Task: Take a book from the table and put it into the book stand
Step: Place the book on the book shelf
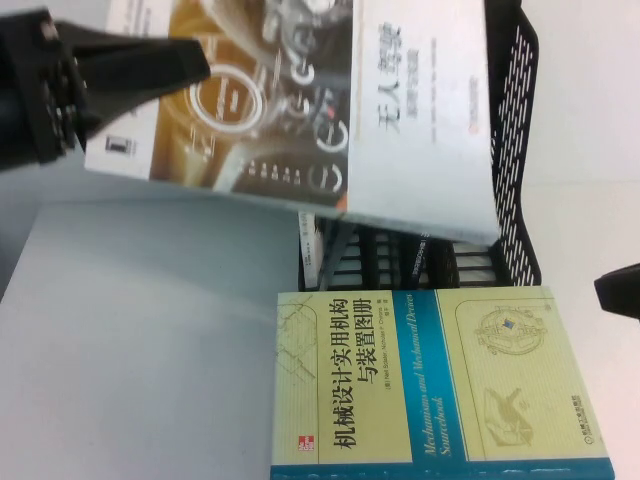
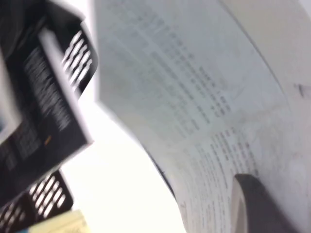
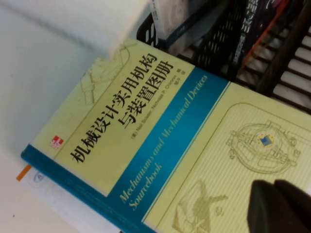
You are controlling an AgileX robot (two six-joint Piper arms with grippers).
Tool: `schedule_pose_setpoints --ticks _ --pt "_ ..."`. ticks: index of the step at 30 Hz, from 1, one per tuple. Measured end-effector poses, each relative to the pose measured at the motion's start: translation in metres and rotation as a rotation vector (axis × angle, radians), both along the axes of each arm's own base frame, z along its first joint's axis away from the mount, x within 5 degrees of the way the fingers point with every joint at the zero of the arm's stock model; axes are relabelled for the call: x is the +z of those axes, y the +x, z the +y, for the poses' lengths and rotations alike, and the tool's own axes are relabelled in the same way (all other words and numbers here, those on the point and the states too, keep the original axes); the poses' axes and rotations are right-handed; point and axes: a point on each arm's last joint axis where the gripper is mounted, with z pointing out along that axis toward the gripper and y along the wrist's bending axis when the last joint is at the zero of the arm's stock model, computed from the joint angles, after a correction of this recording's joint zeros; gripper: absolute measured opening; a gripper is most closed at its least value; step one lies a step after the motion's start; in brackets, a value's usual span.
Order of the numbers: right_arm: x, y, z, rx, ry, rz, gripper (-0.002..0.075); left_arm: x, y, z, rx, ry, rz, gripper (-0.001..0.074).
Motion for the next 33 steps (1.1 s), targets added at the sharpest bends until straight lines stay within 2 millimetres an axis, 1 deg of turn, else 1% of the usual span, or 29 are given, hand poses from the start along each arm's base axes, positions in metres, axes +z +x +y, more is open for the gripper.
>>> schedule_pose_setpoints --ticks 1,3,5,7,10,13,14,16,22,25,29,33 --pt "0.000 -0.001 0.000 0.001 -0.002 0.003 -0.0003 0.014 -0.001 -0.002 0.001 0.005 -0.024 0.0099" --pt "-0.001 -0.003 -0.001 0.004 -0.009 0.017 -0.0003 0.033 0.001 -0.007 0.011 0.028 -0.059 0.0099" --pt "-0.001 -0.003 -0.001 -0.001 -0.015 0.032 -0.0003 0.051 0.003 -0.017 0.004 0.067 -0.098 0.0099" --pt "-0.002 -0.004 -0.003 -0.023 -0.026 0.041 -0.0003 0.064 0.010 -0.031 -0.013 0.107 -0.109 0.0099" --pt "0.000 -0.006 -0.009 -0.083 -0.046 0.038 -0.0003 0.072 0.024 -0.053 -0.027 0.181 -0.096 0.0099" --pt "0.004 -0.011 -0.018 -0.147 -0.078 0.016 -0.0003 0.073 0.046 -0.076 -0.003 0.285 -0.072 0.0099" --pt "0.006 -0.014 -0.021 -0.167 -0.088 0.006 -0.0003 0.075 0.051 -0.081 0.012 0.322 -0.078 0.0099" --pt "0.010 -0.021 -0.026 -0.193 -0.099 -0.011 -0.0003 0.075 0.067 -0.095 0.039 0.376 -0.066 0.0099" --pt "0.024 -0.042 -0.037 -0.221 -0.093 -0.084 -0.0003 0.072 0.110 -0.125 0.106 0.419 -0.038 0.0099" --pt "0.028 -0.049 -0.040 -0.227 -0.090 -0.108 -0.0003 0.066 0.126 -0.138 0.146 0.428 -0.019 0.0099" --pt "0.030 -0.054 -0.044 -0.238 -0.098 -0.127 -0.0003 0.051 0.143 -0.153 0.166 0.457 0.007 0.0098" --pt "0.031 -0.055 -0.045 -0.246 -0.109 -0.132 -0.0003 0.039 0.150 -0.165 0.216 0.528 0.000 0.0098"
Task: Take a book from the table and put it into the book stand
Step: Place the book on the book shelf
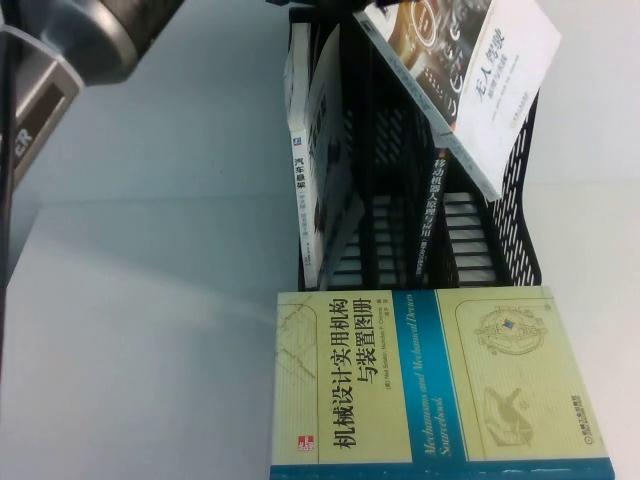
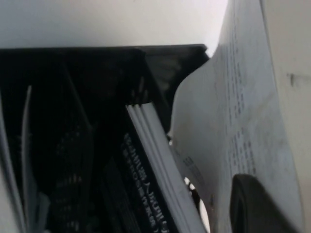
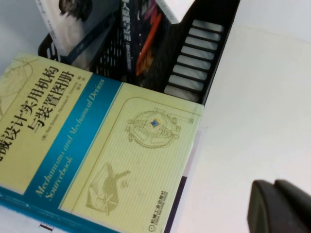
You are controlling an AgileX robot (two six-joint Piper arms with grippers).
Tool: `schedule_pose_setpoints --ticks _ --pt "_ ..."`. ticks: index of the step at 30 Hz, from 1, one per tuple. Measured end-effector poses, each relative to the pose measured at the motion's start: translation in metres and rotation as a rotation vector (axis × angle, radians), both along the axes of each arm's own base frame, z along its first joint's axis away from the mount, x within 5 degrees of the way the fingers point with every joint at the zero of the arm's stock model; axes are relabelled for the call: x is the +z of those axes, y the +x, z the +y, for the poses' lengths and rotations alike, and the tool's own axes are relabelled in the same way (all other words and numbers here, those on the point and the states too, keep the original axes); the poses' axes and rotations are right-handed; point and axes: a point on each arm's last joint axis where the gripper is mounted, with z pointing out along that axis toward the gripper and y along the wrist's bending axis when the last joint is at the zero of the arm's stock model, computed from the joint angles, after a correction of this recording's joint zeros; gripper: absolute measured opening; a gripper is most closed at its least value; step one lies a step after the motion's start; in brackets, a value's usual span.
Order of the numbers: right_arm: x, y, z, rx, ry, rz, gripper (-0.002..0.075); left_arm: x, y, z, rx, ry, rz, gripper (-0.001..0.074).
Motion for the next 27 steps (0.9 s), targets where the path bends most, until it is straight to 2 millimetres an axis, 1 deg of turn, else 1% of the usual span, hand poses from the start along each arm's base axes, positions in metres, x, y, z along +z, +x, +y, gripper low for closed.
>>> schedule_pose_setpoints --ticks 3,6,10,19,23,27 --pt "0.000 0.000 -0.001 -0.009 -0.013 -0.004 -0.0003 -0.004 -0.005 -0.006 0.079 0.109 -0.019 0.0098" --pt "0.000 0.001 -0.002 -0.022 -0.015 -0.005 -0.0003 -0.004 -0.010 -0.008 0.165 0.194 -0.039 0.0098" --pt "0.001 0.001 -0.002 -0.023 -0.016 -0.014 -0.0003 -0.002 -0.015 -0.010 0.195 0.248 -0.057 0.0098" --pt "0.001 0.002 -0.003 -0.029 -0.019 -0.022 -0.0003 0.001 -0.028 -0.022 0.213 0.254 -0.069 0.0098" --pt "0.001 0.002 -0.003 -0.030 -0.023 -0.022 -0.0003 0.012 -0.044 -0.027 0.242 0.246 -0.098 0.0098" --pt "0.001 0.002 -0.003 -0.030 -0.024 -0.022 -0.0003 0.024 -0.059 -0.029 0.290 0.190 -0.120 0.0097"
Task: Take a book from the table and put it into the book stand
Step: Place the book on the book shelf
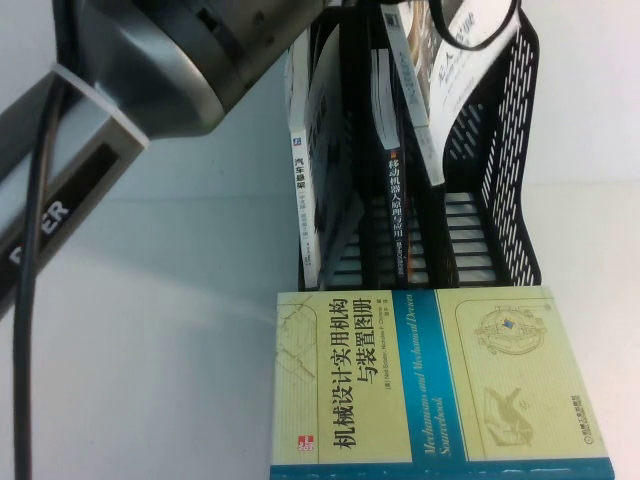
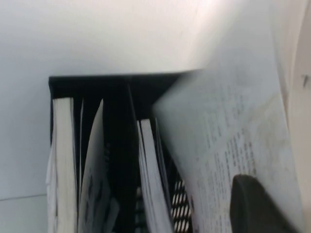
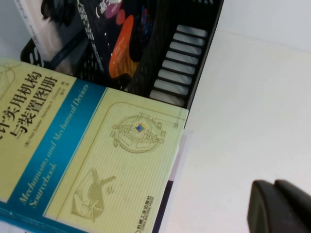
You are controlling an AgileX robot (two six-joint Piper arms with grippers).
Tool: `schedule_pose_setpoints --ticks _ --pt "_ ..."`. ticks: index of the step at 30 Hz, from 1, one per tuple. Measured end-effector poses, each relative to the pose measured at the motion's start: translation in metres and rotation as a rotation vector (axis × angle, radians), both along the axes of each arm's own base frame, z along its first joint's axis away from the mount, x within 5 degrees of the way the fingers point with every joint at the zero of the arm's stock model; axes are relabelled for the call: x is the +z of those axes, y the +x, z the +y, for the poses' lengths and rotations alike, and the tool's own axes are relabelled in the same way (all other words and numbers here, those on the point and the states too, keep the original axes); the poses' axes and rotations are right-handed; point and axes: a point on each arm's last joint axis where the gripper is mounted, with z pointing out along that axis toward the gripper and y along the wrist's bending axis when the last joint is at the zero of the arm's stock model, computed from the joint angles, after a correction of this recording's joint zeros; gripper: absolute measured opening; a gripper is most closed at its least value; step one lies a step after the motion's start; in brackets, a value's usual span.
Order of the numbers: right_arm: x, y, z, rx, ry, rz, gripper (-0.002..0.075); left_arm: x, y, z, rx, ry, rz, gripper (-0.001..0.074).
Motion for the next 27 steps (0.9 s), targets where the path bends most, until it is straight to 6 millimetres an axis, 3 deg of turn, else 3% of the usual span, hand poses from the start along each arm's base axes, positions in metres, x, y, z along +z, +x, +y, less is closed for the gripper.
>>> schedule_pose_setpoints --ticks 5,15,27 --pt "0.000 0.000 0.000 -0.001 -0.003 0.003 -0.0003 0.010 -0.005 -0.001 0.047 -0.120 -0.034 0.0097" --pt "-0.001 0.000 -0.001 -0.012 -0.010 0.008 -0.0003 -0.010 0.004 -0.020 0.023 -0.157 0.020 0.0097" --pt "-0.001 0.000 -0.002 -0.021 -0.010 0.008 -0.0003 0.011 -0.032 -0.048 -0.098 -0.139 -0.155 0.0097"
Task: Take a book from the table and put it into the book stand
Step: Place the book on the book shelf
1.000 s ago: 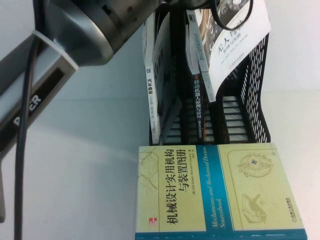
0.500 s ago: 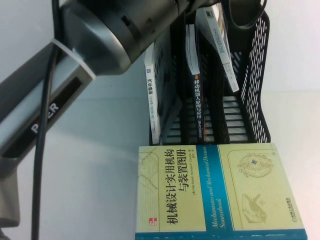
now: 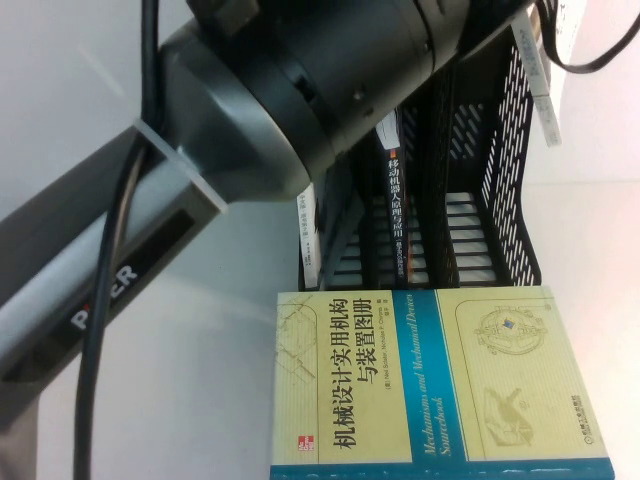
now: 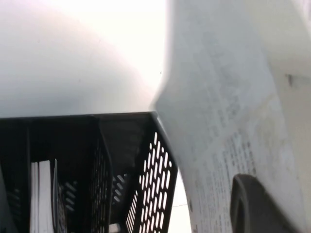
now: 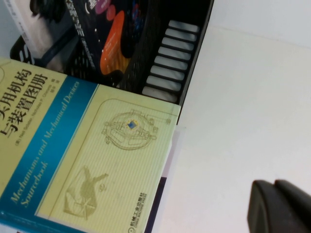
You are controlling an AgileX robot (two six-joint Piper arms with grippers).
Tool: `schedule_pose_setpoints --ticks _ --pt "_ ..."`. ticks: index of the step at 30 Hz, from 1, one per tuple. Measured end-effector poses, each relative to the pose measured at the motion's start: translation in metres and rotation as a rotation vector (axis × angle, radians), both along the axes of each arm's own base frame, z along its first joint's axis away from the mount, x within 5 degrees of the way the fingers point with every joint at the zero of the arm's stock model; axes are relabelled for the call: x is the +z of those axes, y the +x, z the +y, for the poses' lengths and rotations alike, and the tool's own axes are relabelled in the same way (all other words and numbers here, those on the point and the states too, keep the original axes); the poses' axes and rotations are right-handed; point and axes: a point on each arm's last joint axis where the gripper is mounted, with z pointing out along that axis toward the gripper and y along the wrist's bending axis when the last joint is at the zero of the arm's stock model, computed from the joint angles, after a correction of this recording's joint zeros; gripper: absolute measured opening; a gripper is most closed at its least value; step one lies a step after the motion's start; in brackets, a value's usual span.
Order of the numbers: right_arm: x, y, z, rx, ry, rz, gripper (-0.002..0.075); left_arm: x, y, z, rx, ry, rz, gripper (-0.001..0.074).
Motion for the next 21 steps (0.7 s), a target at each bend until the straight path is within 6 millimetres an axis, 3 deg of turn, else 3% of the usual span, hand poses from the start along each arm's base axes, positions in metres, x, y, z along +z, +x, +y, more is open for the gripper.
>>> schedule_pose_setpoints --ticks 14,21 --pt "0.000 0.000 0.000 0.000 0.000 0.000 -0.0003 -0.007 0.000 0.007 0.072 0.074 0.051 0.0097" --pt "0.000 0.000 0.000 0.000 0.000 0.000 -0.0003 -0.021 0.008 -0.003 0.081 0.114 0.066 0.0097"
